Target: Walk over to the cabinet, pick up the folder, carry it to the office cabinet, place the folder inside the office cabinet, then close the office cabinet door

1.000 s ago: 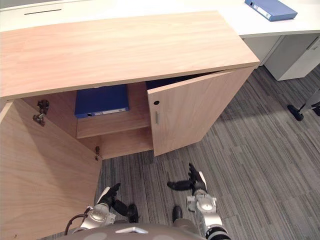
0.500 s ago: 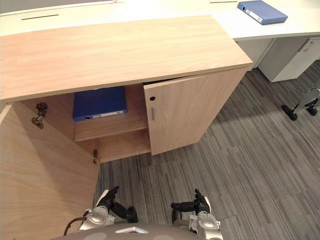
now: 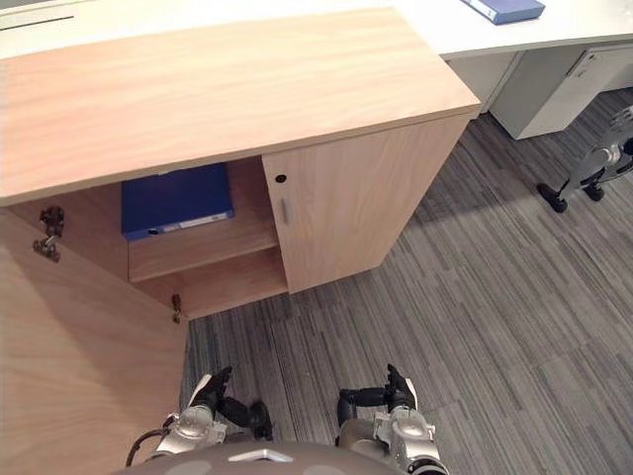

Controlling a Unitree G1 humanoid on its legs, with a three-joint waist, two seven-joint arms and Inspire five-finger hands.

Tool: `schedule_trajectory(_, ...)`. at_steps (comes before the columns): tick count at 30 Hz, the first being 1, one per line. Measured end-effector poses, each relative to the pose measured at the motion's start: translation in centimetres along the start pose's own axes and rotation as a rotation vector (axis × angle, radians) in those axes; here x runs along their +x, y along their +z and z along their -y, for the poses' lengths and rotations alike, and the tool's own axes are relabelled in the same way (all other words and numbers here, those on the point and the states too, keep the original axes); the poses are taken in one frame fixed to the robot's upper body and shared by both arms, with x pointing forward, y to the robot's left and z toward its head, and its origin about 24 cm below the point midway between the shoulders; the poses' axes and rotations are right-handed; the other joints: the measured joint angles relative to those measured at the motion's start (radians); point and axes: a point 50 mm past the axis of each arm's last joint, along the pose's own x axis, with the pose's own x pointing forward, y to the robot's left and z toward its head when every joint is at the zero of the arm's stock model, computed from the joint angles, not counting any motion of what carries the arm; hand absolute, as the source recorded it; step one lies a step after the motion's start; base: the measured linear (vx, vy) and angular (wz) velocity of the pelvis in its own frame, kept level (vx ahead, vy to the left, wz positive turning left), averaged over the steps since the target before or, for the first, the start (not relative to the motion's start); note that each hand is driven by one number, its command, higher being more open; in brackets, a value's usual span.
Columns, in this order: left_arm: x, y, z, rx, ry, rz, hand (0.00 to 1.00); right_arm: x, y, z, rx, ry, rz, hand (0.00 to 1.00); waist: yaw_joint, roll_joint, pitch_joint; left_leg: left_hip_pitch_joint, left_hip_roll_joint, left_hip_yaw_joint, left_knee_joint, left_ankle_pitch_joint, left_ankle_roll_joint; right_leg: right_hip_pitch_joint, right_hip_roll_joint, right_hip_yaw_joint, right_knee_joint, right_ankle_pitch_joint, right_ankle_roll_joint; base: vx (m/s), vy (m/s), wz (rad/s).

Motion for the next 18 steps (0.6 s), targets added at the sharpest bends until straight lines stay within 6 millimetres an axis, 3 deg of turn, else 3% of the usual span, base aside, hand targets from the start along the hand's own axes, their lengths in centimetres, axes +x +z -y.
schedule_trajectory(3,0.0,-0.6,-0.9,-0.085,0.041,-0.022,1.00,0.0,-0.1,0.3,-0.003,-0.006,-0.004,1.00,0.011,0.015,0.013,-0.023,-0.012,-0.076,-0.001,0.017,-0.002,0.008,-0.013,-0.066,0.025,-0.030,0.009,-0.16,0.004,0.69)
schedule_trajectory(7,-0.2,-1.1,-1.4,-0.154,0.070,-0.037,1.00,-0.1,-0.5,0.4,0.003,-0.011,-0.013,1.00,0.014,0.017,0.011,-0.051,-0.014,-0.162,-0.001,0.021,-0.009,0.049,-0.006,-0.126,-0.015,-0.032,0.010,-0.04,-0.026,0.80)
schedule_trajectory(11,-0.2,-1.0,-1.4,-0.258,0.092,-0.045,1.00,-0.2,-0.7,0.9,0.037,-0.038,-0.020,1.00,0.015,0.018,0.010,-0.089,-0.025,-0.264,0.000,0.054,-0.017,0.078,-0.007,-0.253,-0.007,-0.071,-0.002,0.06,-0.044,0.97)
schedule_trajectory(15,-0.4,-1.8,-1.5,-0.336,0.128,-0.071,1.00,-0.5,-0.9,2.1,0.086,-0.099,-0.011,1.00,0.026,0.003,0.007,-0.049,-0.054,-0.246,0.001,0.037,0.001,0.133,-0.056,-0.331,0.062,-0.158,0.013,0.15,-0.031,0.63)
schedule_trajectory(18,-0.5,-2.1,-1.6,-0.376,0.146,-0.083,1.00,-0.5,-0.8,2.7,0.111,-0.129,-0.001,1.00,0.031,-0.006,0.004,-0.031,-0.088,-0.240,0.006,0.037,0.013,0.176,-0.083,-0.364,0.053,-0.176,0.020,0.21,0.002,0.43)
